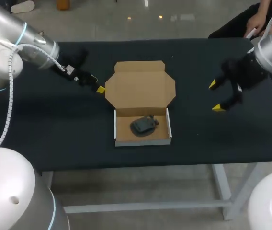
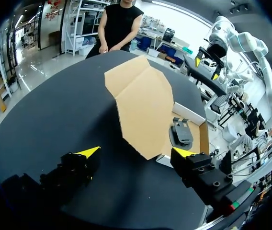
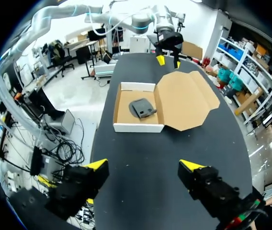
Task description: Assemble the packaging by folding the flat box into shape, placing the metal phone stand inside, and closing the box properly
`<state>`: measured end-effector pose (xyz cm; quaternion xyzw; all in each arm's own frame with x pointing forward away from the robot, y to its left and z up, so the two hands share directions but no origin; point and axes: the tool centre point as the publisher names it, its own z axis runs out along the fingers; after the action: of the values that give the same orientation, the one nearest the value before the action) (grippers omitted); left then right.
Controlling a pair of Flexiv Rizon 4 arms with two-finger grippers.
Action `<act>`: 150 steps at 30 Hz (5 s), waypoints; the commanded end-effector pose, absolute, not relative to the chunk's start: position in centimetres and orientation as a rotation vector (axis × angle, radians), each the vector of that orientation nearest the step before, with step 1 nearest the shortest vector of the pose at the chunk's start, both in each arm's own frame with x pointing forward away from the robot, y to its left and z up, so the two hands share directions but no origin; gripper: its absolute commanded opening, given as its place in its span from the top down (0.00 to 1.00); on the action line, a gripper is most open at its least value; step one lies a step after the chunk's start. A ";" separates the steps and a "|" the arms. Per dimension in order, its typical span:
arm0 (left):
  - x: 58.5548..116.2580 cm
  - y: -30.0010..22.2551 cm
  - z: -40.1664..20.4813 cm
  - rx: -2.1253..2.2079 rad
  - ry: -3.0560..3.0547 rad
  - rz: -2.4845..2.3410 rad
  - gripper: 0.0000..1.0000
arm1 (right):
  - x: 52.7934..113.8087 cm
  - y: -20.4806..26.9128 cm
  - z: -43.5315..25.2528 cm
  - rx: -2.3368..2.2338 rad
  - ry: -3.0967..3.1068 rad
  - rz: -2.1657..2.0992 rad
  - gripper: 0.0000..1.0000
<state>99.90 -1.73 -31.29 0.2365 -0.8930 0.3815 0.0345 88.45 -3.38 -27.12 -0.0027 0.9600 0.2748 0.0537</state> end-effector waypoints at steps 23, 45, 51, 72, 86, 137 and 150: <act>102.6 -4.1 -32.8 0.602 -2.451 1.312 0.02 | 92.7 -0.7 -22.4 -0.088 3.008 0.539 0.00; 101.7 -7.4 -33.3 0.480 -2.409 1.284 0.42 | 94.6 0.8 -21.6 -0.118 3.008 0.449 0.00; 100.9 -8.1 -33.0 0.450 -2.412 1.278 0.48 | 95.0 0.9 -21.4 -0.123 3.010 0.438 0.00; 98.6 -9.3 -33.1 0.389 -2.464 1.309 0.65 | 96.0 2.4 -20.6 -0.159 3.008 0.393 0.00; 97.9 -9.7 -32.3 0.336 -2.479 1.361 0.66 | 95.8 2.6 -20.3 -0.170 3.002 0.384 0.00; 97.2 -9.8 -31.8 0.041 -2.637 1.478 1.00 | 95.8 3.1 -19.5 -0.181 3.000 0.359 0.00; 97.2 -9.8 -31.8 0.041 -2.637 1.478 1.00 | 95.7 3.9 -17.8 -0.241 2.975 0.346 0.00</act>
<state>97.19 -9.83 -31.78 0.0137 -0.8706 0.4883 0.0591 95.85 3.75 -18.09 -0.0790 0.9875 0.1175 0.0697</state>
